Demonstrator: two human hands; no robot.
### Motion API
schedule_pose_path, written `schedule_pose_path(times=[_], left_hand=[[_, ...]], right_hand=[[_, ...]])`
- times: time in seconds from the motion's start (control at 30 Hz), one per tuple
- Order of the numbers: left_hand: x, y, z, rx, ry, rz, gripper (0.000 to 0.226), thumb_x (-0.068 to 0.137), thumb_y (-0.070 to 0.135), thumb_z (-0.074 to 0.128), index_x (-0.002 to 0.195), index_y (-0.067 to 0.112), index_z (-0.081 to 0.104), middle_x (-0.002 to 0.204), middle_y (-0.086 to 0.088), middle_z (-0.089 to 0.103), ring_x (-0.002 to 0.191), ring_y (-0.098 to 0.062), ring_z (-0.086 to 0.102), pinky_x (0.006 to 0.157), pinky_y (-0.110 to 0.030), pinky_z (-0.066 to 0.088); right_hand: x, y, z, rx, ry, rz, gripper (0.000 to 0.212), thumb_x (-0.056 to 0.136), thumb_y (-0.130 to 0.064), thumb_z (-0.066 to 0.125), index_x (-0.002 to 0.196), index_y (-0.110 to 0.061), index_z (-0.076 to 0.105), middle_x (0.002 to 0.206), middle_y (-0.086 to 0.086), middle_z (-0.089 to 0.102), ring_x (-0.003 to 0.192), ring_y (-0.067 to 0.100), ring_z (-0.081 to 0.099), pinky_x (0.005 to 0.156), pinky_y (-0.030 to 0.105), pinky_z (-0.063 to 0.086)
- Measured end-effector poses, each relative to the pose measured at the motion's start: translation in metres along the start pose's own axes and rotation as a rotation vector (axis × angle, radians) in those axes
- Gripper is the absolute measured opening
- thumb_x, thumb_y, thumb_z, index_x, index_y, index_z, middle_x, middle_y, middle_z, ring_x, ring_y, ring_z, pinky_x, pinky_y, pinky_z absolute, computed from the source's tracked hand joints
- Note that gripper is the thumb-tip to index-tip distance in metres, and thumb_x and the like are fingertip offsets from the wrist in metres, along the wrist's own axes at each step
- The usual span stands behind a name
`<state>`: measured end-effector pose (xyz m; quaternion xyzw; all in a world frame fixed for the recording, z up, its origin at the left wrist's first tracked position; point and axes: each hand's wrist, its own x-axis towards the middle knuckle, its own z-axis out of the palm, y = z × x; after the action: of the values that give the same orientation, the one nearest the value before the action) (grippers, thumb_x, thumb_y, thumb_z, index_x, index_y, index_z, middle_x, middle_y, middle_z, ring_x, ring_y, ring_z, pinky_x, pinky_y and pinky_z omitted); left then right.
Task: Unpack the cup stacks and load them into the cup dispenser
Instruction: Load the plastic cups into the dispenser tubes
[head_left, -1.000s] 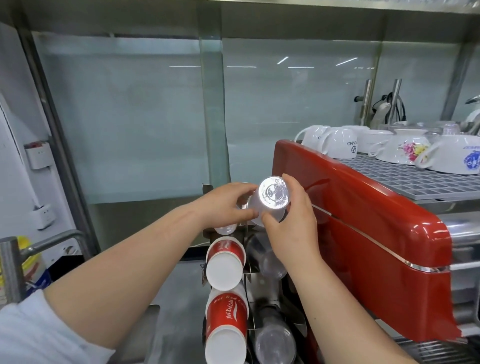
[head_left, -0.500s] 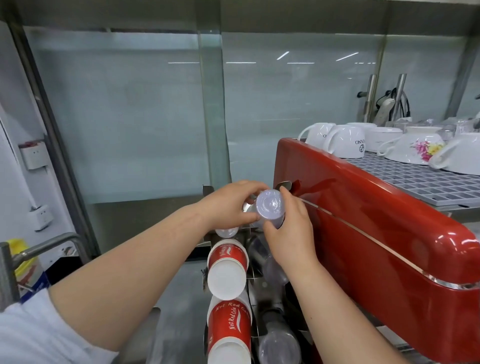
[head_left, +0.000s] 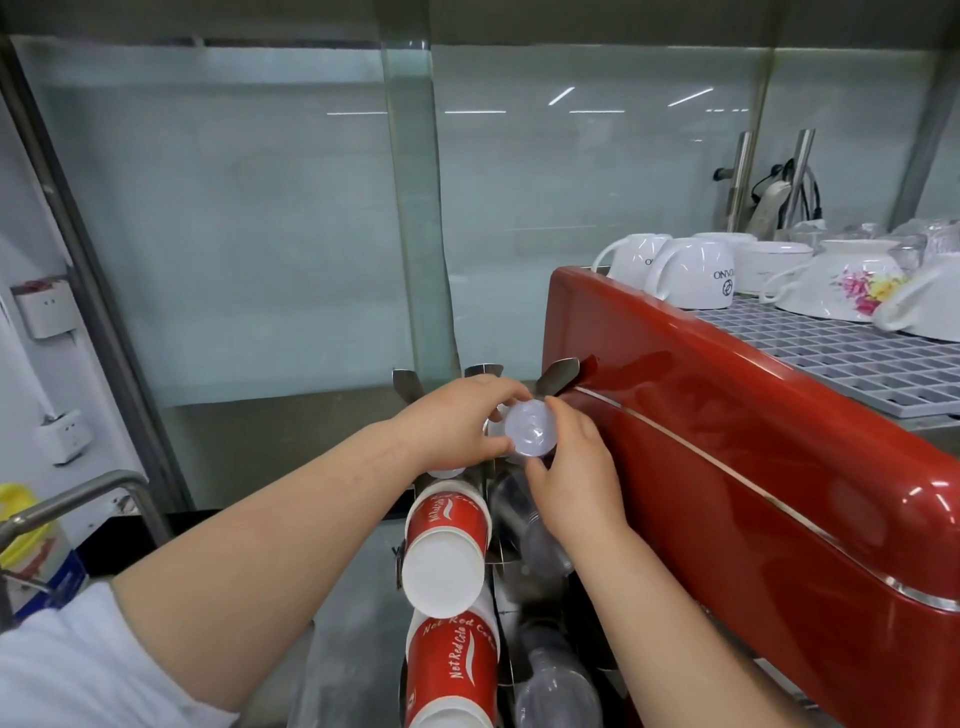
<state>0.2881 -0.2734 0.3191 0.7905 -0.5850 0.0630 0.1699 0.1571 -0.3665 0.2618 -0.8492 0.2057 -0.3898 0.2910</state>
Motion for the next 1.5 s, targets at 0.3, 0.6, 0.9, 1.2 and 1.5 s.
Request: schedule_pose_path(times=[0.3, 0.6, 0.9, 1.2, 1.5], left_hand=[[0.004, 0.005, 0.001, -0.011, -0.008, -0.039, 0.05, 0.078, 0.027, 0.07, 0.125, 0.031, 0.052, 0.11, 0.01, 0.054, 0.094, -0.01, 0.06, 0.087, -0.034, 0.052], [-0.003, 0.032, -0.017, 0.078, -0.139, -0.145, 0.039, 0.095, 0.023, 0.048, 0.134, 0.024, 0.051, 0.132, -0.001, 0.058, 0.114, -0.019, 0.057, 0.092, -0.028, 0.041], [-0.025, 0.058, -0.037, 0.23, -0.302, -0.177, 0.044, 0.097, 0.027, 0.045, 0.141, 0.024, 0.047, 0.141, 0.0, 0.054, 0.126, -0.021, 0.051, 0.102, -0.03, 0.038], [-0.056, 0.062, -0.094, 0.456, -0.548, -0.299, 0.042, 0.092, 0.043, 0.05, 0.133, 0.036, 0.055, 0.137, 0.006, 0.055, 0.12, -0.021, 0.055, 0.104, -0.042, 0.044], [-0.148, 0.056, -0.156, 0.421, -0.516, -0.323, 0.039, 0.098, 0.038, 0.05, 0.136, 0.035, 0.051, 0.138, 0.009, 0.054, 0.126, -0.015, 0.049, 0.104, -0.03, 0.034]], right_hand=[[0.002, 0.0, 0.003, -0.025, -0.013, 0.02, 0.058, 0.088, -0.01, 0.056, 0.143, -0.013, 0.038, 0.14, 0.01, 0.045, 0.119, 0.032, 0.051, 0.093, 0.039, 0.043], [-0.002, -0.017, -0.008, -0.168, -0.17, 0.153, 0.071, 0.085, -0.004, 0.052, 0.149, -0.01, 0.021, 0.149, 0.009, 0.032, 0.129, 0.029, 0.043, 0.104, 0.036, 0.041], [-0.012, -0.05, -0.038, -0.31, -0.288, 0.218, 0.055, 0.086, -0.007, 0.052, 0.138, -0.006, 0.037, 0.141, 0.017, 0.04, 0.13, 0.034, 0.041, 0.106, 0.038, 0.038], [0.005, -0.112, -0.072, -0.608, -0.48, 0.065, 0.033, 0.09, -0.022, 0.051, 0.118, -0.008, 0.059, 0.122, 0.013, 0.061, 0.109, 0.031, 0.059, 0.086, 0.034, 0.048], [-0.002, -0.178, -0.071, -0.737, -0.621, -0.224, 0.033, 0.089, -0.033, 0.053, 0.114, -0.015, 0.065, 0.115, 0.006, 0.065, 0.102, 0.028, 0.06, 0.083, 0.032, 0.05]])
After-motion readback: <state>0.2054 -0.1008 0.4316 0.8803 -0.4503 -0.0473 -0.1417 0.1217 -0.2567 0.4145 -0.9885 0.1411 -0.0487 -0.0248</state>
